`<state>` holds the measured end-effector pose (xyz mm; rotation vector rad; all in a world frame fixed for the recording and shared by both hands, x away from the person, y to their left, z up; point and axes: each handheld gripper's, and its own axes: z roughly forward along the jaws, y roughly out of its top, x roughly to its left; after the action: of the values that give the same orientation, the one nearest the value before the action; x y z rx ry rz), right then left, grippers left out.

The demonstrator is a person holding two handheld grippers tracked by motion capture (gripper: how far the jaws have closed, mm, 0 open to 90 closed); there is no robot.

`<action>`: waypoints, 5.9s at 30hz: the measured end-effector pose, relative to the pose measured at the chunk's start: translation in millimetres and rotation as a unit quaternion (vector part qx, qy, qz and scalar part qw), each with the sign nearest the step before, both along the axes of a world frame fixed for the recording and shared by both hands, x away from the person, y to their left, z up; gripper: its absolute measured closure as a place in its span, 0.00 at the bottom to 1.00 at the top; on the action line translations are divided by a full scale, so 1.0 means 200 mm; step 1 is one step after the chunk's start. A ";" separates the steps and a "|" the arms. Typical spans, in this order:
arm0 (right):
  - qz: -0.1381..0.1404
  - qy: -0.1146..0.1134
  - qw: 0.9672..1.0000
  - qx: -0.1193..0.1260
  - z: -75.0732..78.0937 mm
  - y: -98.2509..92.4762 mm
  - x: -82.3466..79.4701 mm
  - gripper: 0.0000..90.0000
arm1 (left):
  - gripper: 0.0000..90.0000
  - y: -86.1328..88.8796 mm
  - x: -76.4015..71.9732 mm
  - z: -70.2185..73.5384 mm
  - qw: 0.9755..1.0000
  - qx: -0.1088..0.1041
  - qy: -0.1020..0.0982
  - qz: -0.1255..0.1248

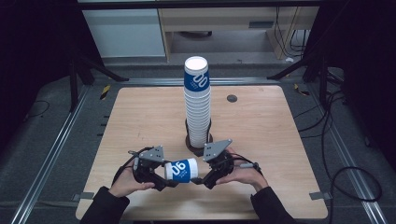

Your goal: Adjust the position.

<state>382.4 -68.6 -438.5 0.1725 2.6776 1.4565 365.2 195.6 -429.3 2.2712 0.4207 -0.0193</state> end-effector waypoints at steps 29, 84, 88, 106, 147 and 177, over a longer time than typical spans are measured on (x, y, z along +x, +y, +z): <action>-0.002 0.043 0.992 0.118 0.07 -0.09 0.00 0.08 | 0.30 0.05 -0.01 0.07 0.990 -0.139 -0.009 0.004; 0.063 0.047 0.996 -0.052 -0.06 0.07 -0.06 0.16 | 0.30 -0.15 -0.06 -0.09 0.995 0.070 -0.006 -0.073; 0.053 0.040 0.997 -0.038 -0.04 0.06 -0.06 0.13 | 0.30 -0.13 -0.05 -0.08 0.997 0.048 -0.007 -0.061; -0.028 0.054 0.993 0.101 0.07 -0.07 0.02 0.09 | 0.30 0.02 -0.02 0.03 0.995 -0.087 -0.047 0.020; -0.025 0.089 0.986 0.141 0.08 -0.07 0.02 0.21 | 0.20 -0.07 -0.04 -0.02 0.996 -0.072 -0.038 0.019; -0.243 0.017 0.967 0.069 0.19 -0.38 0.11 0.21 | 0.15 0.20 0.14 -0.09 0.973 -0.046 -0.034 0.224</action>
<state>405.3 -144.3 -399.9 0.8046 2.3168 1.4717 392.2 236.4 -446.7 2.0333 0.8661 0.2629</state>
